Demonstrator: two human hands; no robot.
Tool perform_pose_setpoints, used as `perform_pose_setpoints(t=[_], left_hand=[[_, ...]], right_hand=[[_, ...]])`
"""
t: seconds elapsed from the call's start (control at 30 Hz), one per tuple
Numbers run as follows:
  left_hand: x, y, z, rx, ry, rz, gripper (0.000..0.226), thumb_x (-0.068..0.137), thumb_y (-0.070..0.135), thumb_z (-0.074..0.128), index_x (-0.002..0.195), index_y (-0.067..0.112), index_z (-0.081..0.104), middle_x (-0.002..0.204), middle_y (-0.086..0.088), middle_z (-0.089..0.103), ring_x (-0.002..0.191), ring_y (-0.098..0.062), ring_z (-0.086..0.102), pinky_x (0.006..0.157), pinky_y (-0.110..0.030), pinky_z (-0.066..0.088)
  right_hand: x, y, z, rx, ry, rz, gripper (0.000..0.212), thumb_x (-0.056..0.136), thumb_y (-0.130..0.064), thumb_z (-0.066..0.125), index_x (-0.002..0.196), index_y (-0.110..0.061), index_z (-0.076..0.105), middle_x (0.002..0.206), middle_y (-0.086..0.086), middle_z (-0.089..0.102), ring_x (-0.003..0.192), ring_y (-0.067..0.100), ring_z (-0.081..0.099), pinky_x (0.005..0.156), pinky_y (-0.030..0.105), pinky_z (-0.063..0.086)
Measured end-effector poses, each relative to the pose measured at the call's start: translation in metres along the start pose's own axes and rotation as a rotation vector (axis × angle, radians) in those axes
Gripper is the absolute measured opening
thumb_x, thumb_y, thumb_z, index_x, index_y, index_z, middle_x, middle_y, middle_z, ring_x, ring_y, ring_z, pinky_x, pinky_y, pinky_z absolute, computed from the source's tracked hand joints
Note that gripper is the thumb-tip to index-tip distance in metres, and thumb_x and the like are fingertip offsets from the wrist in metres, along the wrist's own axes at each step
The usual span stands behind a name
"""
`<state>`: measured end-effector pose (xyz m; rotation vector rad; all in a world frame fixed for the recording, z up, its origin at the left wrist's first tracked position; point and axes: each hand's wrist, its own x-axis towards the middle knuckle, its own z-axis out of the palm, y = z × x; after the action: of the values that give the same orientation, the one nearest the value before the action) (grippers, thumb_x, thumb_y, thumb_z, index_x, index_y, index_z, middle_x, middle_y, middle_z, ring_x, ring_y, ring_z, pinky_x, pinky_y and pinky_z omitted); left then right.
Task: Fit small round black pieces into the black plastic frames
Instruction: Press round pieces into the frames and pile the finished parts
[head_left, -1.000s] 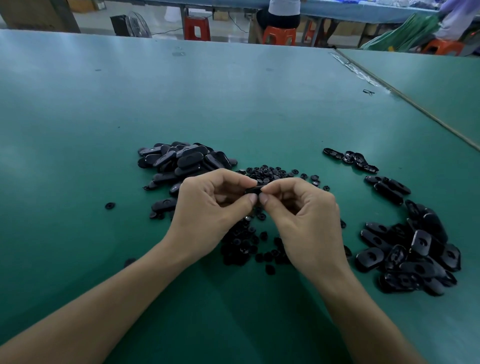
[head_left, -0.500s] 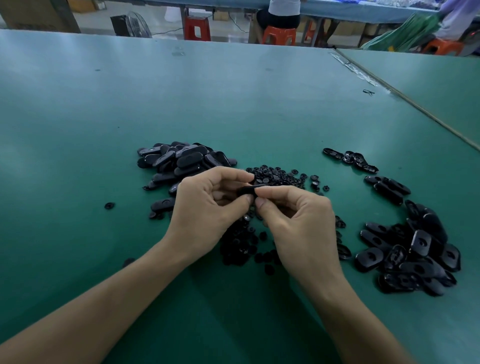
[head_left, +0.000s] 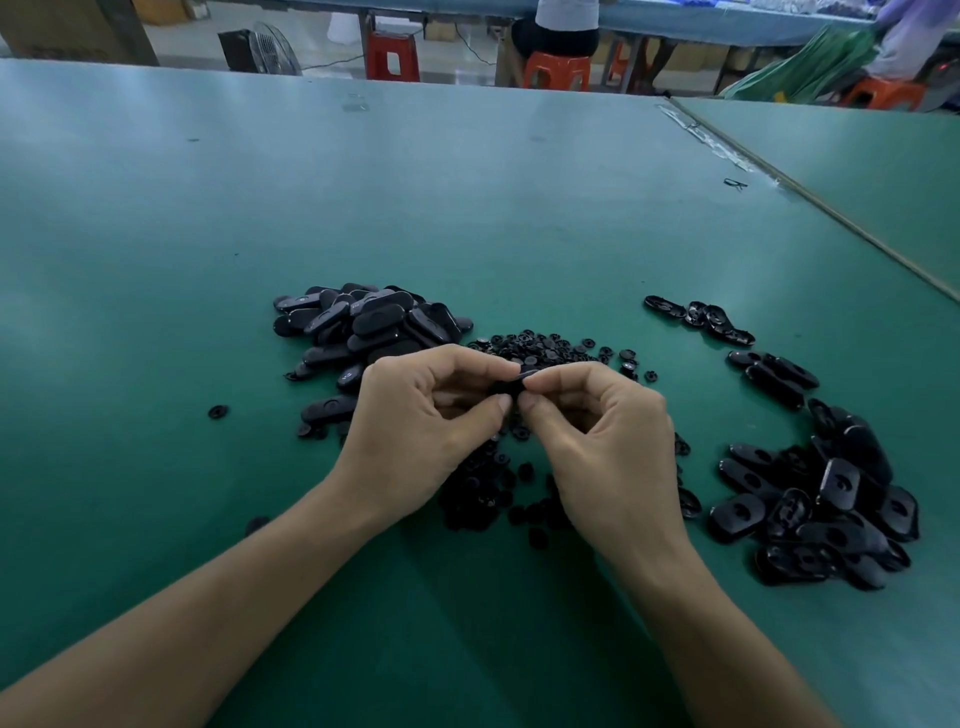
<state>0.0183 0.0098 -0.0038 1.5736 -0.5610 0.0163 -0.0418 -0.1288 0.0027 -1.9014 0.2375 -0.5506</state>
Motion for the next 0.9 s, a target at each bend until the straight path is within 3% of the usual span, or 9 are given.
perform_pose_setpoints(t=[0.17, 0.33, 0.5, 0.6, 0.9], left_hand=[[0.002, -0.003, -0.002, 0.01, 0.061, -0.003, 0.028, 0.078, 0.003, 0.081, 0.089, 0.027, 0.075, 0.084, 0.003, 0.078, 0.076, -0.016, 0.076, 0.073, -0.026, 0.061], [0.003, -0.002, -0.002, 0.042, 0.078, 0.015, 0.03, 0.08, -0.003, 0.079, 0.091, 0.023, 0.072, 0.083, 0.008, 0.077, 0.074, -0.009, 0.074, 0.069, -0.018, 0.058], [0.004, -0.002, -0.002, 0.051, 0.08, -0.006, 0.032, 0.079, -0.003, 0.08, 0.091, 0.025, 0.07, 0.082, 0.009, 0.076, 0.075, -0.007, 0.072, 0.069, -0.02, 0.058], [0.003, -0.001, -0.002, 0.023, 0.041, -0.013, 0.035, 0.079, -0.008, 0.078, 0.092, 0.024, 0.069, 0.079, 0.01, 0.075, 0.071, -0.003, 0.069, 0.067, -0.016, 0.055], [0.003, -0.001, -0.003, -0.063, -0.004, -0.072, 0.031, 0.079, -0.005, 0.078, 0.096, 0.02, 0.07, 0.082, -0.001, 0.077, 0.071, -0.012, 0.072, 0.068, -0.023, 0.059]], right_hand=[[-0.005, -0.003, 0.004, -0.001, -0.015, -0.024, 0.017, 0.09, -0.01, 0.071, 0.093, -0.025, 0.079, 0.078, -0.018, 0.074, 0.069, 0.012, 0.071, 0.067, 0.03, 0.059], [-0.005, -0.004, 0.003, -0.01, -0.073, -0.047, 0.019, 0.089, -0.012, 0.073, 0.104, -0.023, 0.079, 0.095, -0.017, 0.075, 0.089, -0.005, 0.069, 0.079, 0.014, 0.054], [-0.001, -0.003, -0.001, -0.053, -0.051, -0.1, 0.024, 0.088, -0.01, 0.074, 0.099, -0.031, 0.078, 0.093, -0.015, 0.072, 0.086, -0.001, 0.067, 0.076, 0.013, 0.052], [0.002, -0.001, -0.005, -0.082, -0.074, -0.093, 0.03, 0.089, -0.013, 0.074, 0.109, -0.035, 0.073, 0.096, -0.015, 0.07, 0.087, 0.0, 0.066, 0.074, 0.01, 0.05], [0.014, 0.006, -0.017, 0.005, -0.182, -0.079, 0.021, 0.084, -0.01, 0.079, 0.095, -0.028, 0.076, 0.087, -0.016, 0.076, 0.083, -0.001, 0.072, 0.078, 0.016, 0.055]])
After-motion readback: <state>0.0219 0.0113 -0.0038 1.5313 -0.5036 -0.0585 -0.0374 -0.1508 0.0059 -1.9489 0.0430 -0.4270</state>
